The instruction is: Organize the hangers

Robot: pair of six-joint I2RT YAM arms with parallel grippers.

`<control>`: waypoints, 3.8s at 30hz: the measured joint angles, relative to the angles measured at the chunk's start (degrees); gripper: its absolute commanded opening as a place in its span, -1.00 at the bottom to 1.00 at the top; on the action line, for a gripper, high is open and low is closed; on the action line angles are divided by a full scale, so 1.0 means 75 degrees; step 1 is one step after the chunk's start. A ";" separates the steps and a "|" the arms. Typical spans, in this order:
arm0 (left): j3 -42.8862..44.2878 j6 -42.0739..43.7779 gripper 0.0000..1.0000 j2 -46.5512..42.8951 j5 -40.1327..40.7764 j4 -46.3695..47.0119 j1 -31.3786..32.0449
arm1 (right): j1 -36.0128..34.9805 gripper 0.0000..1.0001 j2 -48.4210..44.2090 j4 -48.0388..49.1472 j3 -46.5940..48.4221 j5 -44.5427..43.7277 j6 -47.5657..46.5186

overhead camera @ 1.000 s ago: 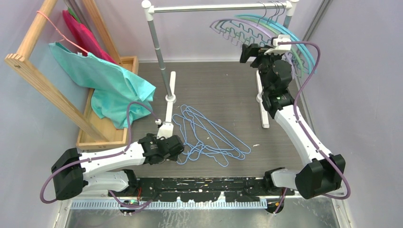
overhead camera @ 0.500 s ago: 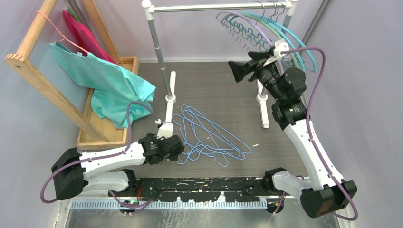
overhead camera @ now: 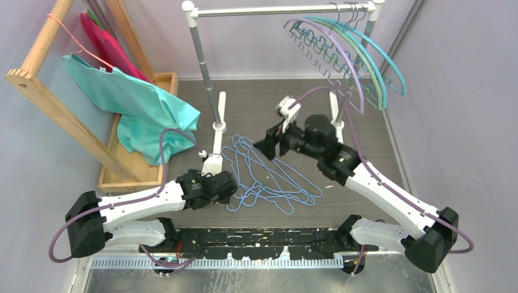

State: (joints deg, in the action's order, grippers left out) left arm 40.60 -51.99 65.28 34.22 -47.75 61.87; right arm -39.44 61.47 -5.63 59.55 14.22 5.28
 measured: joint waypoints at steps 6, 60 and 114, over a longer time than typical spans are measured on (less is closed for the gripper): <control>0.0175 -0.0221 0.96 -0.0423 0.0000 -0.0478 0.0000 | -0.0615 0.01 0.0460 -0.0580 -0.1661 -0.0449 0.0280; -0.0446 -0.0592 0.96 -0.1760 -0.0146 -0.0790 0.0000 | -0.1792 -0.44 0.1772 -0.0119 -0.2684 -0.1626 0.1134; -0.0481 -0.0761 0.96 -0.1810 -0.0146 -0.0866 0.0000 | -0.1851 0.04 0.2722 0.0425 -0.2780 -0.1504 0.0997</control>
State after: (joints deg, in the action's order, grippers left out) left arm 36.99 -57.69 51.70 33.12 -54.24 61.87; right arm -53.32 81.89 -2.44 38.70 2.94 12.75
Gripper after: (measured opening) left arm 0.979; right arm 0.517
